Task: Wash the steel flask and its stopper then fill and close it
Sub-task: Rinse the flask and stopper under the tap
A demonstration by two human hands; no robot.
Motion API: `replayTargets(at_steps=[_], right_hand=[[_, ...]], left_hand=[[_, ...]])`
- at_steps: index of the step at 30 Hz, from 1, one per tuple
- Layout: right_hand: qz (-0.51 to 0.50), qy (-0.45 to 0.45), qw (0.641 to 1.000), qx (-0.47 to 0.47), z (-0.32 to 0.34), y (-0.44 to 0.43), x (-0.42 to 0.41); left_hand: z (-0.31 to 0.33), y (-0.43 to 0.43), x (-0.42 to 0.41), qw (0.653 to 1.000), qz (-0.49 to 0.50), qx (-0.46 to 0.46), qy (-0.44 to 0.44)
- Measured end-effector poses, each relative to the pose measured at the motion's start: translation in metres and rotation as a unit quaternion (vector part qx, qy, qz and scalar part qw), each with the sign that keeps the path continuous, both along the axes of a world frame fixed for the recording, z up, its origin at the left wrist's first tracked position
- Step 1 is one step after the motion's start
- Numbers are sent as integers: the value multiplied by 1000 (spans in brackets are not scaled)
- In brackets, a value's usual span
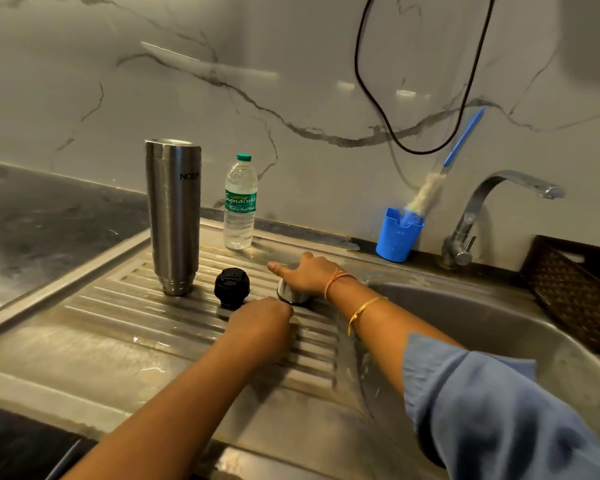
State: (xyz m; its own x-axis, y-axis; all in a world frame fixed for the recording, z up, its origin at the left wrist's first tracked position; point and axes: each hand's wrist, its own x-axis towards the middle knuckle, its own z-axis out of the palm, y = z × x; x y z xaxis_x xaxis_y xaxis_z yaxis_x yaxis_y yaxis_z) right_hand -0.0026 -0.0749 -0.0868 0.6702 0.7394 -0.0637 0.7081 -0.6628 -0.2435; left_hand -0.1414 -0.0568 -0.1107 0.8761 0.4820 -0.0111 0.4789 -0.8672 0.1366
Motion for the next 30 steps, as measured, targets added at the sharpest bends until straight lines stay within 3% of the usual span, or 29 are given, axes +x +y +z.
replayTargets(at_steps=[3, 8, 12, 17, 25, 30], right_hand=[[-2, -39, 998, 46, 7, -16, 4], [24, -146, 967, 207, 23, -64, 20], [16, -73, 995, 72, 23, -114, 50], [-69, -65, 991, 98, 18, -183, 82], [-215, -202, 942, 159, 60, -295, 149], [-287, -153, 923, 207, 79, -351, 198]], left_hand=[[5, -3, -1, 999, -6, -18, -51], [14, -16, 5, 989, -12, -47, -138], [3, -50, 21, 977, -96, -36, -187], [-9, -95, 69, 976, -165, -32, -138], [-11, -151, 136, 966, -212, -79, -122], [-10, -180, 170, 959, -239, -105, -108]])
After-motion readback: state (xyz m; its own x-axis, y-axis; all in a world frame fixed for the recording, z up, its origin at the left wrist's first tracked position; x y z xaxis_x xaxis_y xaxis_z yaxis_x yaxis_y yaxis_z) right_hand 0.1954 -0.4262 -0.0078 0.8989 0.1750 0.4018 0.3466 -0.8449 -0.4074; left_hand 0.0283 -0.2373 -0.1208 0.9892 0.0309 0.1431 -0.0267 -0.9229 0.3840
